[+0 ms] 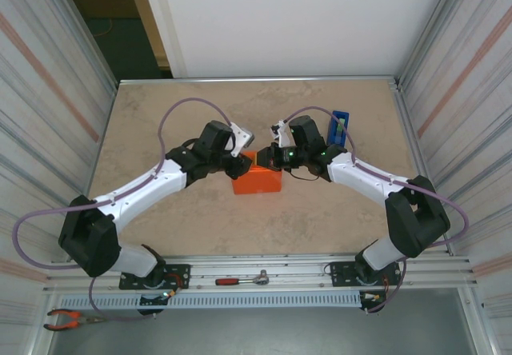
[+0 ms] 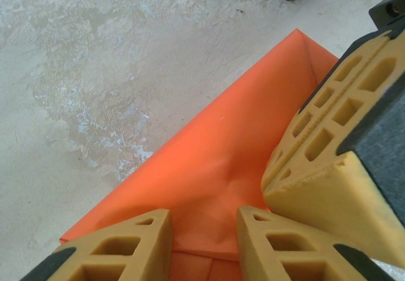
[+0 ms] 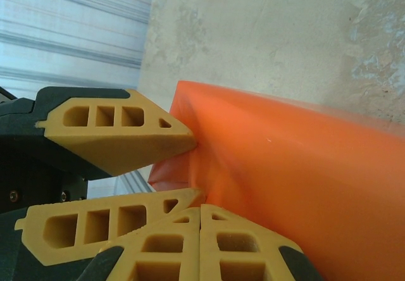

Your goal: Wrap the gift box in paper

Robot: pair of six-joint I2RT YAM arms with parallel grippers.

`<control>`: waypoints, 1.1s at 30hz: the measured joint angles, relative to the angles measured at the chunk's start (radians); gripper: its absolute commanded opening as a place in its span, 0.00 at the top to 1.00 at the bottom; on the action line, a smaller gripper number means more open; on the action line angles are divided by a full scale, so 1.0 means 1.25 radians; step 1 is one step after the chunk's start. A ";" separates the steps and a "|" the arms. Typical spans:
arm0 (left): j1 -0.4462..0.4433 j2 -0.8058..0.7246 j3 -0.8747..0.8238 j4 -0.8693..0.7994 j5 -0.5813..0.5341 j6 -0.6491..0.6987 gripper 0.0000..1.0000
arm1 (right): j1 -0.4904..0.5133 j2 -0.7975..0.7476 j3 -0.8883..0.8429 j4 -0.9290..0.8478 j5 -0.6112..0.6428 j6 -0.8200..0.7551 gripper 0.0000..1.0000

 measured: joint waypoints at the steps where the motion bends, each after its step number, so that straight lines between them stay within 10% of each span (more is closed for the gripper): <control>1: -0.001 0.002 0.002 -0.002 -0.004 0.001 0.69 | 0.000 0.000 0.002 -0.002 0.002 0.004 1.00; 12: -0.026 0.018 0.016 -0.003 -0.059 0.014 0.72 | -0.123 -0.052 0.048 -0.073 0.010 0.040 0.98; 20: -0.034 0.020 0.017 -0.003 -0.072 0.015 0.74 | -0.384 -0.176 0.020 -0.086 0.020 0.056 0.45; 33: -0.038 0.020 0.017 -0.002 -0.081 0.015 0.75 | -0.692 -0.112 -0.083 -0.099 0.014 0.052 0.37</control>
